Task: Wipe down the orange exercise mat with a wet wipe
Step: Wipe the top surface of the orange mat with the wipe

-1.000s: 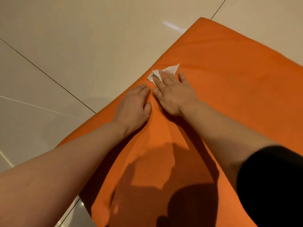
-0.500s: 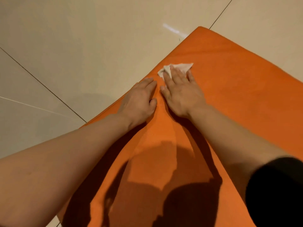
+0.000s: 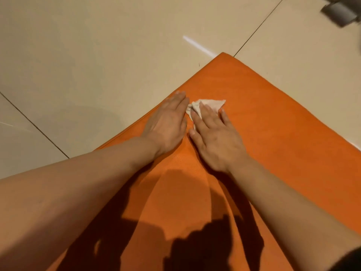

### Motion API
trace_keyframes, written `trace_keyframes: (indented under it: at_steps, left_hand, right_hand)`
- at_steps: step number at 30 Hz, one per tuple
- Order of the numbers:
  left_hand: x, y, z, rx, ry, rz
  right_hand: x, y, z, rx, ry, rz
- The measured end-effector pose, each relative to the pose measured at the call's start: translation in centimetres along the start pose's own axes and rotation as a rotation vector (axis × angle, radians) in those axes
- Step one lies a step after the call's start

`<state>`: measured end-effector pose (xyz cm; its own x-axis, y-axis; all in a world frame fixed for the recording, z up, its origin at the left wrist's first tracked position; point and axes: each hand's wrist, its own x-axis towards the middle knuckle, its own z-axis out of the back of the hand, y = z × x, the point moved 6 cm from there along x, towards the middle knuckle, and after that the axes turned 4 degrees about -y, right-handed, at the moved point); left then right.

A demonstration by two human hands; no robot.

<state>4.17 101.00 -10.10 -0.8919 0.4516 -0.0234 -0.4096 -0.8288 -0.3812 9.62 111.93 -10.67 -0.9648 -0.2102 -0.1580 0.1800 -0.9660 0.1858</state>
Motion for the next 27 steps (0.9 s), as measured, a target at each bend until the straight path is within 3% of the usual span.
trace_keyframes:
  at_steps: [2,5,7,11,13,16,19,21,24,27]
  left_hand:
    - [0.6,-0.6,-0.7,0.022,0.003,-0.031]
    - [0.6,-0.9,-1.7,0.084,0.007,-0.034]
    - [0.9,-0.9,-1.9,0.11,-0.018,-0.013]
    - [1.3,-0.7,-2.0,0.144,-0.057,-0.027]
    - [1.2,-0.6,-2.1,0.162,-0.07,-0.044]
    - [1.2,-0.5,-2.3,0.161,-0.076,-0.041]
    - [1.2,-0.5,-2.2,0.157,-0.094,-0.037]
    - [1.2,-0.4,-2.2,0.146,-0.104,-0.029]
    - [1.3,-0.2,-2.1,0.098,-0.128,-0.016]
    - [1.4,-0.2,-2.1,0.083,-0.128,-0.015]
  right_hand:
    - [-0.4,-4.2,0.5,-0.05,-0.031,-0.087]
    - [2.0,-10.6,1.5,-0.035,-0.009,-0.391]
    - [3.6,-10.3,1.5,0.022,-0.009,-0.451]
    - [2.9,-3.0,0.6,0.096,-0.018,-0.107]
    - [2.6,-3.6,0.8,0.005,-0.015,0.007]
    - [5.2,-10.5,2.0,-0.099,-0.026,-0.216]
    - [7.4,-13.4,2.6,0.037,-0.023,-0.452]
    - [7.7,-10.1,2.3,0.035,-0.049,-0.357]
    - [5.7,-4.4,1.3,0.051,-0.044,-0.025]
    - [6.5,-6.5,1.8,-0.099,-0.017,0.046]
